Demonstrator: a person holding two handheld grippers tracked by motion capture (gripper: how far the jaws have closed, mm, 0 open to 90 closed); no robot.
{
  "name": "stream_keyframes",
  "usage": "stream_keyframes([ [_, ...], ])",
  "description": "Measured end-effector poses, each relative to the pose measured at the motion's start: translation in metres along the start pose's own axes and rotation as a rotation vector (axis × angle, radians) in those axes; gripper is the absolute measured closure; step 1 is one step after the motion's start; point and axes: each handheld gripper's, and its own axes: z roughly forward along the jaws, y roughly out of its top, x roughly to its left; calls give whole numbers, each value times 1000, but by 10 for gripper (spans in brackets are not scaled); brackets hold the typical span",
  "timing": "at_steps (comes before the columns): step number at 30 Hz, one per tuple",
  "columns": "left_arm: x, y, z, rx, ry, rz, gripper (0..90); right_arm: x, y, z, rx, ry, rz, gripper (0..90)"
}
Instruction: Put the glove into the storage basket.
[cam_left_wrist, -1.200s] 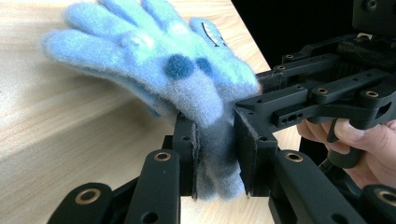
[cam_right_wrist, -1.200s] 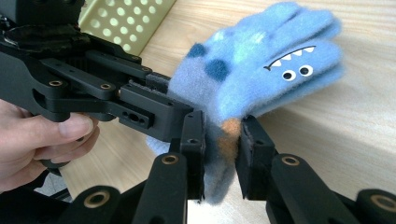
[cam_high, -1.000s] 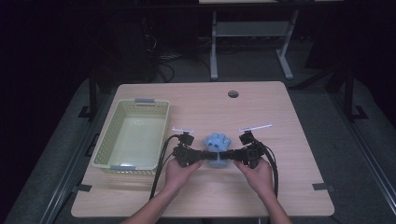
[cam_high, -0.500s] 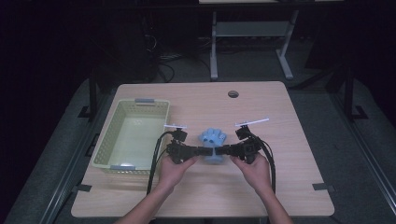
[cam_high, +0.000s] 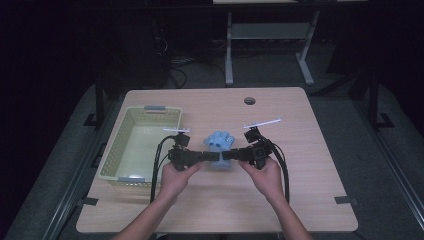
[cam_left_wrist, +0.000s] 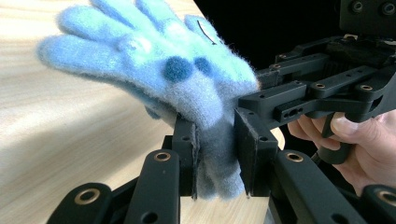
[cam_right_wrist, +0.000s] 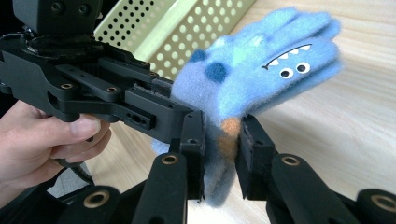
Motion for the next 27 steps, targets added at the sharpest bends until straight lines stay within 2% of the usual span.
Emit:
stream_keyframes([
  [11, 1, 8, -19, -29, -8, -14, 710, 14, 16, 5, 0, 4, -37, 744],
  [27, 12, 17, -45, -61, -13, -33, 714, 28, 38, 19, 3, 28, -71, 744],
])
